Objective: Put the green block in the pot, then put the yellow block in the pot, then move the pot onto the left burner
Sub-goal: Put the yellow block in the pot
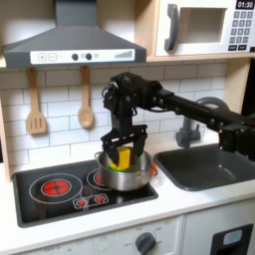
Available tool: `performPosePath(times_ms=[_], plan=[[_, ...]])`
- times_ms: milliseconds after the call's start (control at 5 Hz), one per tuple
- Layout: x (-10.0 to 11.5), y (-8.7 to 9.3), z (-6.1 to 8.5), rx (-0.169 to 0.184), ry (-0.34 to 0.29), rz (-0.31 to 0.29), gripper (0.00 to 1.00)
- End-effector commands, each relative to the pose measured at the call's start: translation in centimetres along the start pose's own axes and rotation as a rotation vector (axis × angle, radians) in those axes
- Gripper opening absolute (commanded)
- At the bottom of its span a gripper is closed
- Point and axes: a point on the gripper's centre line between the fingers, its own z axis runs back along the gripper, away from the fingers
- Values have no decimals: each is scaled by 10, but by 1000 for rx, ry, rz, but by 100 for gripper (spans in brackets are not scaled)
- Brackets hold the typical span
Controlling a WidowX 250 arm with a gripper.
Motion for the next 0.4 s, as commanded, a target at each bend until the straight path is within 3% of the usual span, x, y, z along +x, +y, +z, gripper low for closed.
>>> performPosePath(times_ms=[0,200], plan=[[2,-12,5,-49,-12,-18,100],[2,-15,2,-61,-2,-21,100]])
